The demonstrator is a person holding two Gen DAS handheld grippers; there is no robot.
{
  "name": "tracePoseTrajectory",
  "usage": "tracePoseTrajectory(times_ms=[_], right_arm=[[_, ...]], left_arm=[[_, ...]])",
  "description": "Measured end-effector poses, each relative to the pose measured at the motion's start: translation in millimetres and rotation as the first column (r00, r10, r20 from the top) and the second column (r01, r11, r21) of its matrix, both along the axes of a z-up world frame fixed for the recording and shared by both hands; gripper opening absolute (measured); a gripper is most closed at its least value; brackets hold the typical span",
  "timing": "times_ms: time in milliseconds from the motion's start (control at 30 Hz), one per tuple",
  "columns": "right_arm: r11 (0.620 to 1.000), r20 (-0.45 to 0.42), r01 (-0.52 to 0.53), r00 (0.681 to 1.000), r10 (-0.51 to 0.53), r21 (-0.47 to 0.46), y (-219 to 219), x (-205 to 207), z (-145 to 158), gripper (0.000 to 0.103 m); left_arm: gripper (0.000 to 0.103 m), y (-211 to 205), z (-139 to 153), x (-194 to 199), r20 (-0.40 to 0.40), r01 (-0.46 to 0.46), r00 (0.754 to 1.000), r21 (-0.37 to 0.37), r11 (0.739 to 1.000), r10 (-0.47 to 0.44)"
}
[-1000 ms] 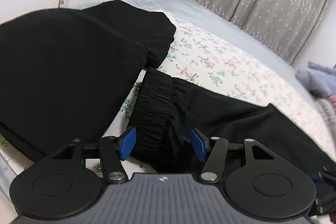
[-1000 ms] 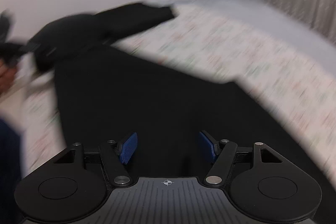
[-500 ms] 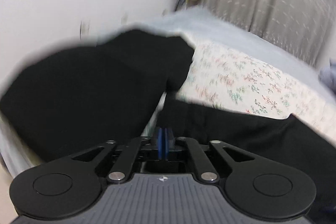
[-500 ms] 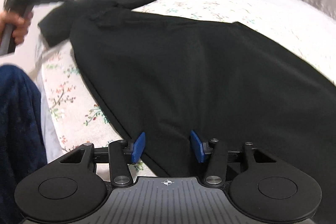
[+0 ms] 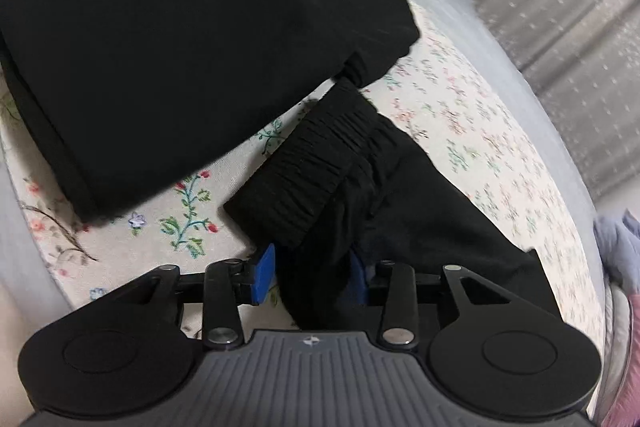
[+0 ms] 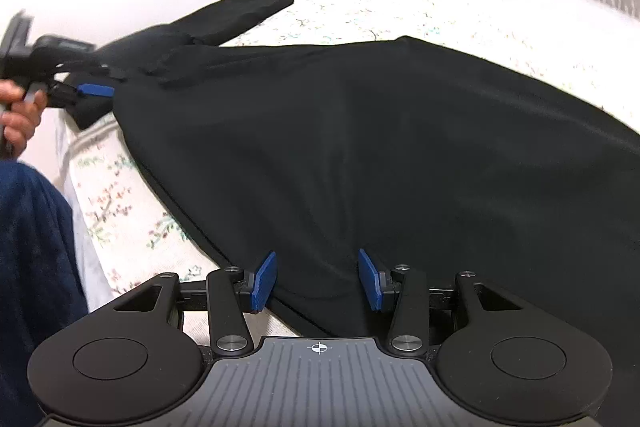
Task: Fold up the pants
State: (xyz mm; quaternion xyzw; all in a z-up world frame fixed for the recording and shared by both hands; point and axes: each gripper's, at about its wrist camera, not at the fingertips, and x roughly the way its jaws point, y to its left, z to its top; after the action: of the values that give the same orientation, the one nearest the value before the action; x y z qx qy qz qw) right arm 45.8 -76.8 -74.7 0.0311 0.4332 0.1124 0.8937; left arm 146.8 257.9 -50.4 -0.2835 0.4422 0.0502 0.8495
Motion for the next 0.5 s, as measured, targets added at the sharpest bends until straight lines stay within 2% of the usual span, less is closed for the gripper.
tracePoseTrajectory(times_ms=[67,167,233,300,367,433,500], right_arm=[[1.0,0.0,0.001,1.0,-0.001,-0.01,1,-1,0,0.043],[0.999,-0.006,-0.013,1.0,0.013,-0.036,4,-2,1,0.044],[0.999,-0.023,-0.014,1.0,0.013,-0.032,2,-4,3,0.043],[1.0,-0.031,-0.015,0.999,0.014,-0.024,-2,-9,3,0.043],[1.0,-0.031,-0.012,0.999,0.011,-0.015,-5,-12,1,0.043],[1.0,-0.03,-0.012,0.999,0.011,-0.018,-5,-11,1,0.043],[1.0,-0.037,-0.01,0.999,0.009,-0.026,-4,-12,3,0.043]], left_arm=[[0.031,-11,2,4,0.011,0.01,1.0,0.075,0.997,-0.011],[0.027,-23,17,-4,0.044,0.032,0.998,0.163,0.986,-0.04],[0.027,-31,20,-8,0.043,0.064,0.996,0.242,0.968,-0.076],[0.031,-33,13,1,0.0,0.097,0.995,0.267,0.959,-0.1],[0.043,-27,5,10,-0.05,0.119,0.993,0.281,0.952,-0.109],[0.048,-22,5,13,-0.053,0.145,0.989,0.28,0.949,-0.135],[0.065,-20,10,12,-0.065,0.179,0.984,0.301,0.937,-0.167]])
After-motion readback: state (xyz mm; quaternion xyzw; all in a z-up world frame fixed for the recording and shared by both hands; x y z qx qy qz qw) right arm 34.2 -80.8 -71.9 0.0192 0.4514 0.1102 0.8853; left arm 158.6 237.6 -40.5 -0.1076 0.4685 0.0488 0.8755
